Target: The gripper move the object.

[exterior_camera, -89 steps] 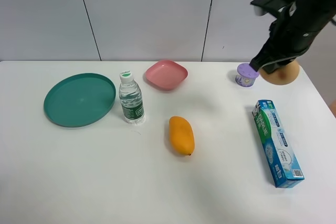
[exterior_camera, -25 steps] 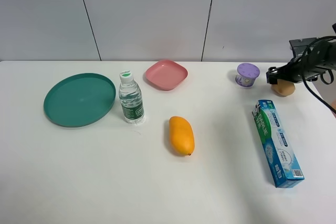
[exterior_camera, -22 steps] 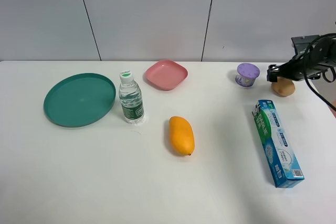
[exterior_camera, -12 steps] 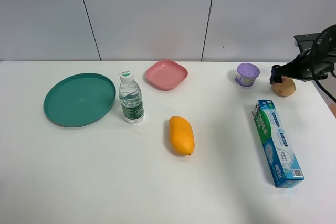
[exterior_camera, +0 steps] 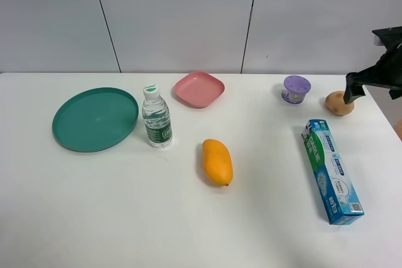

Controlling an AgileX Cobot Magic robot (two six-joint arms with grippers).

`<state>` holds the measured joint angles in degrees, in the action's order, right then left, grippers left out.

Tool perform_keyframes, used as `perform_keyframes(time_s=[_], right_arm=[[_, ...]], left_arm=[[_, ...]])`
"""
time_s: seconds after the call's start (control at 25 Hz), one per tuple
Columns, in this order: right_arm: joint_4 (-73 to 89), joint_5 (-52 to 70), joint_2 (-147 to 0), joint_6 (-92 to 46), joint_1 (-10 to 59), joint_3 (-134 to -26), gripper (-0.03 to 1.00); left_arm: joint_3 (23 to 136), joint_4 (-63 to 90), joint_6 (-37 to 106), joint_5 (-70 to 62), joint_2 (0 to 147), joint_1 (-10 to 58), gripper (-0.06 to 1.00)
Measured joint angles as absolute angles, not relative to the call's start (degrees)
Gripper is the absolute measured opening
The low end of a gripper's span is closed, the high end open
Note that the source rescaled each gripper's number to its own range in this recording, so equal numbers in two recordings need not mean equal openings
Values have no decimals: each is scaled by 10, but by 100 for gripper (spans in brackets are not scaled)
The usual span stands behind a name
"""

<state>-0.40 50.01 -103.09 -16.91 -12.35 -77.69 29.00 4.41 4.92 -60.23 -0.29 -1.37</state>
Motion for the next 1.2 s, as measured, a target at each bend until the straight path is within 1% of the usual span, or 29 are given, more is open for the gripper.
perform_keyframes(time_s=[0.12,0.4,0.92,1.2], right_arm=[[-6,516,-1006,-169,-123,-777,100],[-6,584,-875,-161,-123,-777,100],[-6,684,-566,-163,-123,-777,100],[-6,693,-416,-172,-123,-777,100]], left_arm=[[290,44,49,-602,-3,-14,100],[290,44,49,-602,-3,-14,100],[290,44,49,-602,-3,-14,100],[290,44,49,-602,-3,-14,100]])
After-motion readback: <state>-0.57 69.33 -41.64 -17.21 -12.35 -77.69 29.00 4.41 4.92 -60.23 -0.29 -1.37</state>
